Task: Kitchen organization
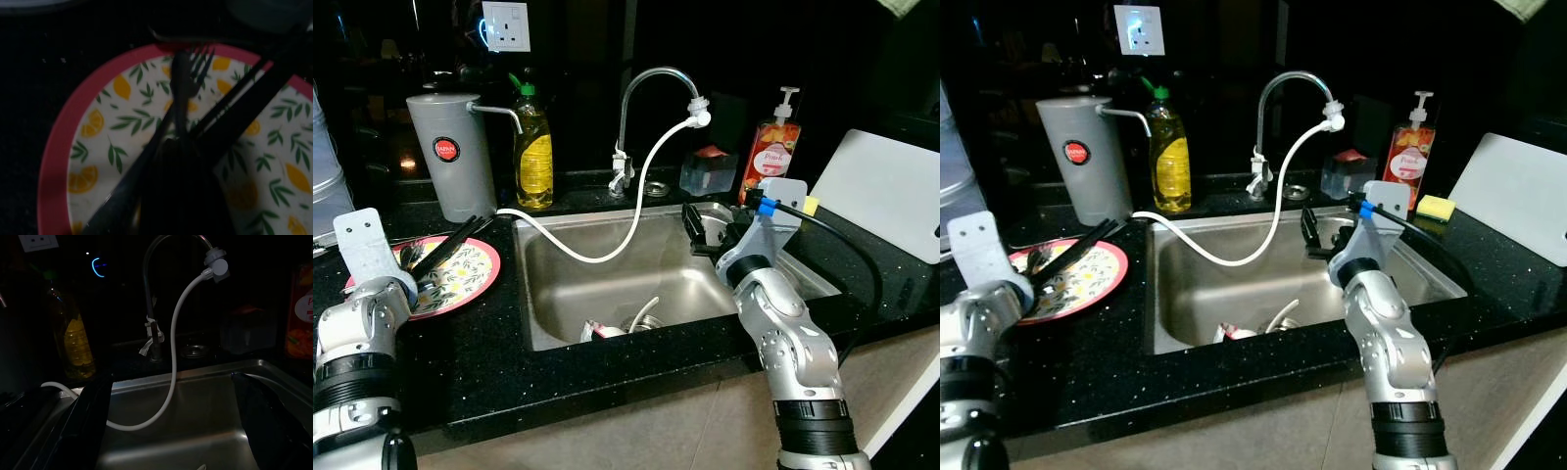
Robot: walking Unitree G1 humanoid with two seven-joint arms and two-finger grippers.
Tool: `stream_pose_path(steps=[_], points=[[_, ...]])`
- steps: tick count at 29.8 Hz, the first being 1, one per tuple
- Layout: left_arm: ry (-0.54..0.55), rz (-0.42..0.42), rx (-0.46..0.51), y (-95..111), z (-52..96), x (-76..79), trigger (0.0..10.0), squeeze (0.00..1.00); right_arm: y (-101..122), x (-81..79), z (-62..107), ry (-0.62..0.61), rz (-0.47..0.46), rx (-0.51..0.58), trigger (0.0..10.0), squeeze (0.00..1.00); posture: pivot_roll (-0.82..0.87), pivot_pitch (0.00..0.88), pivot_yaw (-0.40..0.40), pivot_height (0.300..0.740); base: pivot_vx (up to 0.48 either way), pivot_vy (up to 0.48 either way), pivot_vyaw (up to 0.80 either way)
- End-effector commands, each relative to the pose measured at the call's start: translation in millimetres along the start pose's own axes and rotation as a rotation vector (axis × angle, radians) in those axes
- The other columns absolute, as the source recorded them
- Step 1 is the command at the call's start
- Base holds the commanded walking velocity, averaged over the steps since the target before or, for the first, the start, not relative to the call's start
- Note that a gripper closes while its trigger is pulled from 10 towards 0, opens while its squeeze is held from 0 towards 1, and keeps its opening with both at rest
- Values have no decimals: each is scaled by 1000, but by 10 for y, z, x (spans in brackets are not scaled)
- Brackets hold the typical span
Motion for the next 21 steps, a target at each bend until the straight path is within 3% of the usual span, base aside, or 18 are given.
stream_pose_path(steps=[1, 13, 17, 18, 19, 21], points=[[15, -15, -79, -204, -30, -27, 0, 0, -11, 45, -5, -21, -7, -12, 10000, 0, -32, 13, -26, 740, 0, 0, 0], [18, -21, -64, -181, -23, -35, 0, 0, -9, 34, -15, -18, -7, -12, 10000, 0, -31, 11, -27, 740, 0, 0, 0], [-29, 53, 52, 20, 16, 48, 0, 0, -9, 31, -18, -17, -6, -12, 10000, 0, -32, 5, -30, 740, 0, 0, 0], [-53, 62, 94, 98, 41, 86, 6549, 0, -9, 31, -18, -16, -7, -12, 10000, 0, -31, 5, -29, 740, 0, 0, 0], [-64, 53, 122, 149, 60, 111, 10000, 0, -9, 32, -18, -16, -7, -12, 10000, 0, -31, 5, -29, 740, 0, 0, 0], [-56, 15, 131, 185, 81, 133, 10000, 0, -8, 33, -18, -16, -7, -12, 10000, 0, -30, 7, -27, 740, 0, 0, 0]])
Point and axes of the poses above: a point about 5 cm out from each wrist's last joint towards the gripper, its own z axis pointing back from the gripper into the wrist, its own y axis along the axis of the wrist's last joint, x = y × z, the point moved 1 cm from there along -z, pointing out of the wrist towards the gripper, and after that the axes turned 3 degrees about z, right-handed, at the moved point
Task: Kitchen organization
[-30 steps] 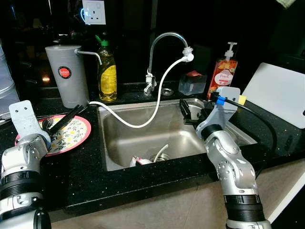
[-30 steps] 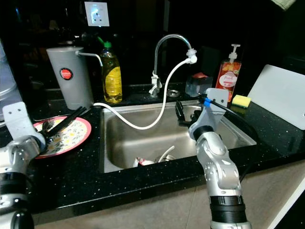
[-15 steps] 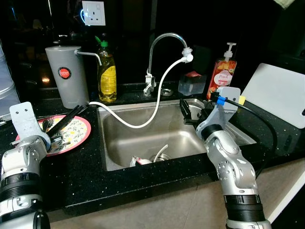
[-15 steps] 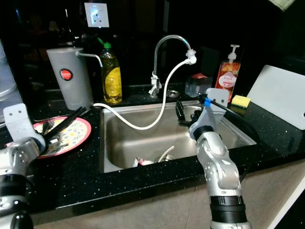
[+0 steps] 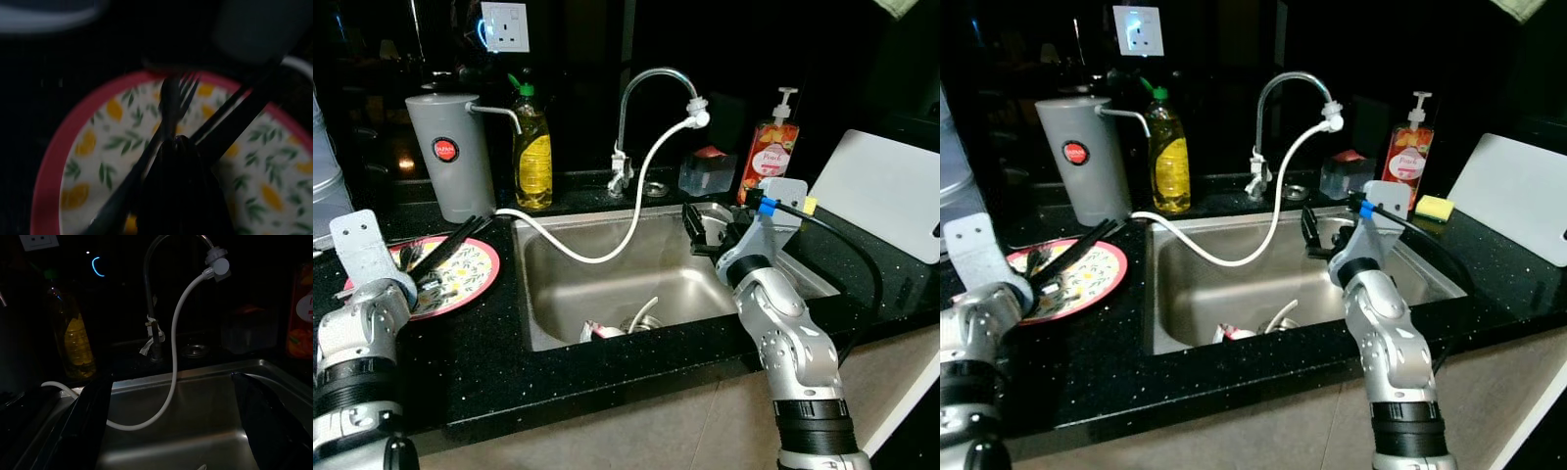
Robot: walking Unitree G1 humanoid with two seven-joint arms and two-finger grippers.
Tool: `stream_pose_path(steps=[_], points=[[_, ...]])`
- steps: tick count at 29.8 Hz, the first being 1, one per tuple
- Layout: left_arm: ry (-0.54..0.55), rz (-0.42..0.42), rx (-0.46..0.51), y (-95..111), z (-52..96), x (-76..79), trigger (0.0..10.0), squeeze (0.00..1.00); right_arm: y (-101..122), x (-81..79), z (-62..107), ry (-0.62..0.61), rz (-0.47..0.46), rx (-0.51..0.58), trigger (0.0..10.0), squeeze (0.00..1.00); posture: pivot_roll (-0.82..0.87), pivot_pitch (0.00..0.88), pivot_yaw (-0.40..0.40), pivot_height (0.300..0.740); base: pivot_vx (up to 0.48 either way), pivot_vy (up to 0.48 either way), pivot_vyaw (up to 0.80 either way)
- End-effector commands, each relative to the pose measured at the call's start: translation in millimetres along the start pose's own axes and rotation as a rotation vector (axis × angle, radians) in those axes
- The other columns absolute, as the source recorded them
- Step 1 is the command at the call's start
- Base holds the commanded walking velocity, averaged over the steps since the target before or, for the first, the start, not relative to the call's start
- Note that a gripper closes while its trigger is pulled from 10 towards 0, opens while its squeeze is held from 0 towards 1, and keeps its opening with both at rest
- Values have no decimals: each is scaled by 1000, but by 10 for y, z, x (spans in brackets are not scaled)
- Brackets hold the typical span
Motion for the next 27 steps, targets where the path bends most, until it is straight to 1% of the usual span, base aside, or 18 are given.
stream_pose_path(steps=[1, 2, 3, 4, 5, 6, 7, 11, 19, 20, 21, 22, 24, 25, 26, 27], points=[[-7, -29, 26, 65, 20, 46, 10000, 0, -8, 32, -14, -16, -6, -11, 10000, 0, -30, 7, -27, 740, 0, 0, 0], [-3, -46, 23, 66, 24, 50, 10000, 0, -8, 33, -14, -16, -6, -11, 10000, 0, -30, 7, -27, 740, 0, 0, 0], [17, -112, 25, 64, 30, 42, 10000, 0, -6, 33, -13, -16, -6, -11, 10000, 0, -30, 9, -25, 740, 0, 0, 0], [38, -168, 24, 54, 36, 32, 10000, 125, -9, 34, -11, -17, -7, -12, 10000, 0, -30, 10, -25, 740, 0, 0, 0], [38, -168, 24, 54, 36, 32, 10000, 125, -9, 34, -11, -17, -7, -12, 10000, 0, -30, 10, -25, 740, 0, 0, 0], [59, -204, 20, 44, 41, 21, 10000, 918, -11, 34, -9, -18, -7, -13, 10000, 0, -29, 11, -24, 740, 0, 0, 0], [70, -217, 13, 27, 45, 14, 10000, 1000, -14, 34, -7, -18, -8, -13, 10000, 0, -29, 11, -24, 740, 0, 0, 0], [79, -216, -13, -46, 70, 15, 10000, 1000, -23, 34, -1, -19, -9, -16, 10000, 0, -27, 14, -21, 740, 0, 0, 0], [101, -235, -26, -125, 114, 5, 10000, 1000, -31, 28, 4, -20, -11, -17, 10000, 0, -24, 16, -18, 740, 0, 0, 0], [100, -225, -53, -171, 123, 1, 10000, 1000, -34, 24, 8, -20, -13, -17, 10000, 0, -21, 14, -14, 740, 0, 0, 0], [100, -225, -53, -171, 123, 1, 10000, 1000, -34, 24, 8, -20, -13, -17, 10000, 0, -21, 14, -14, 740, 0, 0, 0], [99, -216, -70, -202, 126, 2, 10000, 0, -35, 23, 9, -20, -14, -17, 10000, 0, -21, 14, -14, 740, 0, 0, 0], [95, -192, -102, -262, 128, 1, 10000, 0, -37, 21, 11, -20, -14, -17, 10000, 0, -23, 14, -11, 740, 0, 0, 0], [95, -192, -102, -262, 128, 1, 10000, 0, -37, 21, 11, -20, -14, -17, 10000, 0, -23, 14, -11, 740, 0, 0, 0], [91, -172, -134, -330, 129, -12, 10000, 0, -36, 17, 14, -20, -15, -16, 10000, 0, -24, 13, -10, 740, 0, 0, 0], [90, -168, -146, -358, 128, -19, 10000, 0, -35, 20, 15, -21, -15, -15, 10000, 0, -25, 13, -9, 740, 0, 0, 0]])
Point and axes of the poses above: a point about 5 cm out from each wrist's last joint towards the gripper, its own z axis pointing back from the gripper into the wrist, its own y axis along the axis of the wrist's last joint, x = y × z, the point moved 1 cm from there along -z, pointing out of the wrist towards the gripper, and after that the axes turned 3 degrees about z, right-handed, at the moved point
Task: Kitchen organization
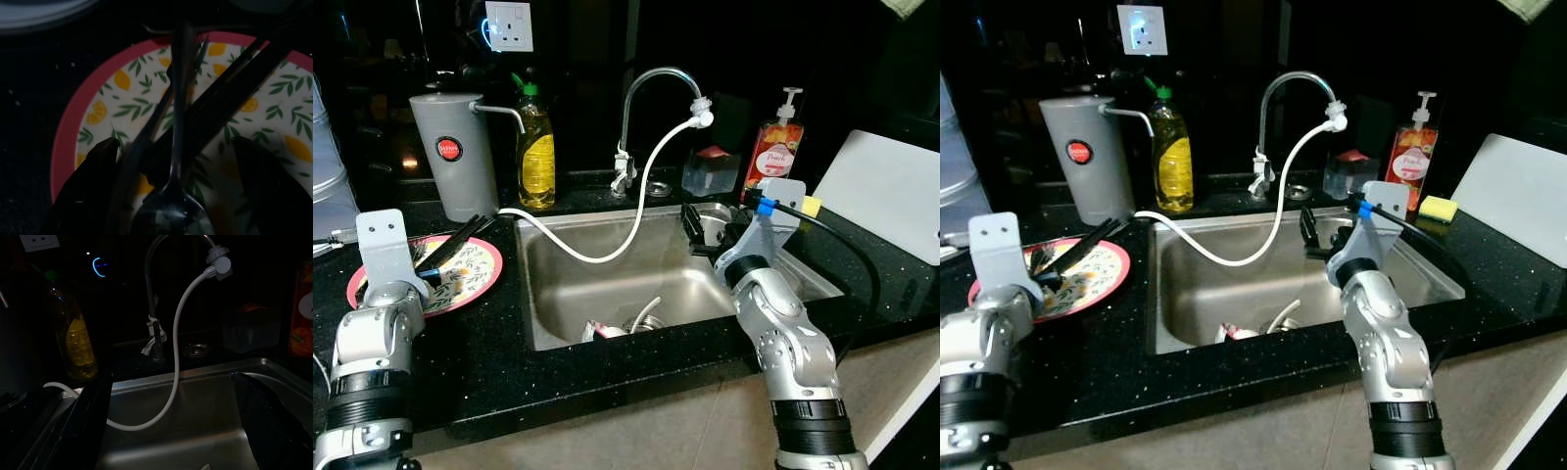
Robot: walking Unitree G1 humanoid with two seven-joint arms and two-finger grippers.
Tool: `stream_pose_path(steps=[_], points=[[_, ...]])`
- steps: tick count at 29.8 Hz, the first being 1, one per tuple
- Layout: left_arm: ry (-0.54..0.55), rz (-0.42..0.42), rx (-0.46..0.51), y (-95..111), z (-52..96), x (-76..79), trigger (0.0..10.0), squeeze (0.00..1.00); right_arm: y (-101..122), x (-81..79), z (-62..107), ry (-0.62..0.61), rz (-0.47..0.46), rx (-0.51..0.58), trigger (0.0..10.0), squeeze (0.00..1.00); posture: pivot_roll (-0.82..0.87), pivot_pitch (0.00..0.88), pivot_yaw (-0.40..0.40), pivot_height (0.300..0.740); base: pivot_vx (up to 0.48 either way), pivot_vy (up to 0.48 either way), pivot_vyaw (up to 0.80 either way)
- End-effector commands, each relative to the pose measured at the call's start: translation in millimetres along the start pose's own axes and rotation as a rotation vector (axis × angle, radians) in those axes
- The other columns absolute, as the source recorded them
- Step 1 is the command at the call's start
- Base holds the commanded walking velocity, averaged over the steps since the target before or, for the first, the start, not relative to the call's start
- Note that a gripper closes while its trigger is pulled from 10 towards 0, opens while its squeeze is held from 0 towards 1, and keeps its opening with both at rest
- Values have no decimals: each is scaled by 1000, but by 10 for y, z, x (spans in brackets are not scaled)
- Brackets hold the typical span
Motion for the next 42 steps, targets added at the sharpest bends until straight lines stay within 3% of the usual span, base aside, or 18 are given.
stream_pose_path(steps=[1, 2, 3, 4, 5, 6, 25, 33, 41, 42], points=[[2, 4, -65, -166, -12, -19, 10000, 0, -25, 36, 15, -16, -6, -14, 10000, 0, -25, 13, -9, 740, 0, 0, 0], [1, 4, -70, -179, -14, -21, 10000, 0, -24, 39, 15, -17, -5, -13, 10000, 0, -25, 13, -9, 740, 0, 0, 0], [-4, 9, -77, -192, -16, -20, 5294, 0, -23, 43, 14, -18, -5, -13, 10000, 0, -25, 13, -9, 740, 0, 0, 0], [-6, 10, -80, -199, -18, -21, 4706, 0, -23, 45, 15, -19, -4, -13, 10000, 0, -27, 11, -9, 740, 0, 0, 0], [-6, 10, -81, -205, -21, -24, 3059, 0, -23, 46, 15, -19, -4, -13, 10000, 0, -27, 11, -9, 740, 0, 0, 0], [-6, 11, -84, -210, -23, -27, 0, 0, -22, 46, 14, -19, -3, -13, 10000, 0, -27, 11, -9, 740, 0, 0, 0], [-10, 32, -85, -231, -22, -59, 0, 0, -17, 48, 9, -18, -3, -10, 10000, 0, -28, 7, -9, 740, 0, 0, 0], [-12, 35, -26, -128, -8, -50, 0, 0, -17, 52, 9, -19, -2, -10, 10000, 0, -28, 0, -10, 740, 0, 0, 0], [-63, 62, 92, 119, 42, 16, 0, 0, -8, 49, 6, -18, -1, -5, 10000, 0, -29, 0, -11, 740, 0, 0, 0], [-119, 74, 153, 237, 84, 81, 9647, 0, -7, 48, 7, -18, 0, -4, 10000, 0, -28, 0, -11, 740, 0, 0, 0]])
Point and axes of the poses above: a point about 5 cm out from each wrist's last joint towards the gripper, its own z axis pointing back from the gripper into the wrist, its own y axis along the axis of the wrist's last joint, x = y × z, the point moved 1 cm from there along -z, pointing out of the wrist towards the gripper, and after that the axes turned 3 degrees about z, right-handed, at the moved point
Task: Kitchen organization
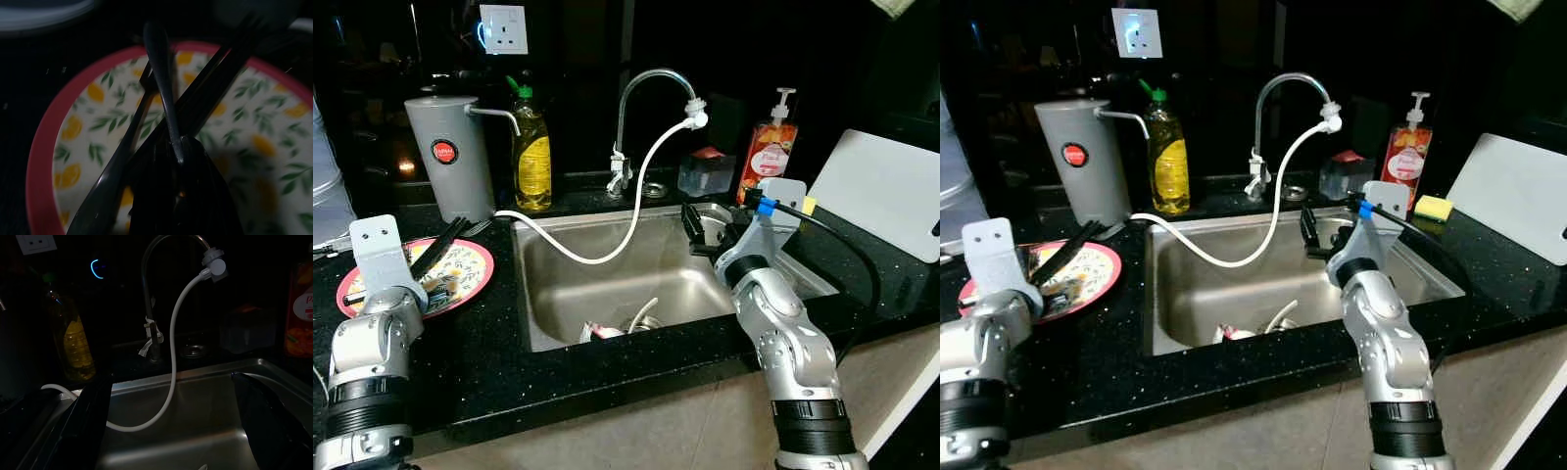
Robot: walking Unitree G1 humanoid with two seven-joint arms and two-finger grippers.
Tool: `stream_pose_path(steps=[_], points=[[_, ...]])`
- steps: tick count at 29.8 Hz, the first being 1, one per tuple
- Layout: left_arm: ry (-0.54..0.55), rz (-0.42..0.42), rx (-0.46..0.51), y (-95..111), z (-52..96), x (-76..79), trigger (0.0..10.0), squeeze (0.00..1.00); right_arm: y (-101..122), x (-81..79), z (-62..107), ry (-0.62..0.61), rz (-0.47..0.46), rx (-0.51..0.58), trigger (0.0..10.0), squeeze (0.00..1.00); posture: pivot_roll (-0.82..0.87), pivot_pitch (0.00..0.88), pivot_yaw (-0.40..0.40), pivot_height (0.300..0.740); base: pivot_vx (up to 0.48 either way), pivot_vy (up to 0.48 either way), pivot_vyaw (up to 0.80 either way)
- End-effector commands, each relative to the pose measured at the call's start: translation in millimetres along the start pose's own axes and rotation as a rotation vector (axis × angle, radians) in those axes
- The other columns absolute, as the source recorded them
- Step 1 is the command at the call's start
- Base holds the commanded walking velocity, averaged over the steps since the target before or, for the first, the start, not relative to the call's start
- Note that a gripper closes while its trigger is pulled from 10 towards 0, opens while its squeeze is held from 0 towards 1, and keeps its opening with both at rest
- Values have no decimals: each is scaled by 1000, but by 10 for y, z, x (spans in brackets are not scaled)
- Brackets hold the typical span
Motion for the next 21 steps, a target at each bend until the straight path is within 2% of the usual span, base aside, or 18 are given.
stream_pose_path(steps=[1, 2, 4, 5, 10, 12, 13, 15, 17, 18, 19, 21], points=[[-63, 20, 97, 203, 57, 97, 9647, 0, -8, 45, 6, -17, -1, -4, 10000, 0, -28, 0, -11, 740, 0, 0, 0], [-95, 22, 120, 250, 75, 137, 10000, 0, -6, 46, 5, -17, -1, -4, 10000, 0, -28, 0, -11, 740, 0, 0, 0], [-118, 20, 142, 290, 90, 165, 10000, 0, -3, 45, 4, -17, -1, -3, 10000, 0, -28, 0, -10, 740, 0, 0, 0], [-149, 1, 189, 372, 119, 206, 10000, 0, 4, 44, 0, -16, -1, -1, 10000, 0, -28, 0, -11, 740, 0, 0, 0], [-212, -30, 247, 482, 161, 266, 10000, 0, 17, 38, -3, -14, -2, 3, 10000, 0, -28, 0, -11, 740, 0, 0, 0], [-309, -47, 270, 533, 206, 352, 10000, 0, 27, 19, -2, 2, -5, 3, 10000, 0, -28, 0, -11, 740, 0, 0, 0], [-309, -47, 270, 533, 206, 352, 10000, 0, 27, 19, -2, 2, -5, 3, 10000, 0, -28, 0, -11, 740, 0, 0, 0], [-418, -101, 293, 559, 274, 455, 10000, 0, 39, -10, 2, 26, -23, 2, 10000, 0, -29, 0, -11, 740, 0, 0, 0], [-452, -122, 300, 562, 300, 489, 10000, 0, 44, -20, 3, 35, -34, 0, 10000, 0, -31, 0, -10, 740, 0, 0, 0], [-510, -162, 319, 560, 356, 547, 10000, 0, 49, -38, 6, 52, -58, -5, 10000, 0, -31, 0, -10, 740, 0, 0, 0], [-510, -162, 319, 560, 356, 547, 10000, 0, 49, -38, 6, 52, -58, -5, 10000, 0, -31, 0, -10, 740, 0, 0, 0], [-638, -214, 346, 518, 486, 666, 10000, 0, 61, -94, 18, 105, -125, -20, 10000, 0, -31, 0, -10, 740, 0, 0, 0]])
Point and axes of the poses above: a point about 5 cm out from each wrist's last joint towards the gripper, its own z axis pointing back from the gripper into the wrist, its own y axis along the axis of the wrist's last joint, x = y × z, the point moved 1 cm from there along -z, pointing out of the wrist towards the gripper, and after that the axes turned 3 degrees about z, right-handed, at the moved point
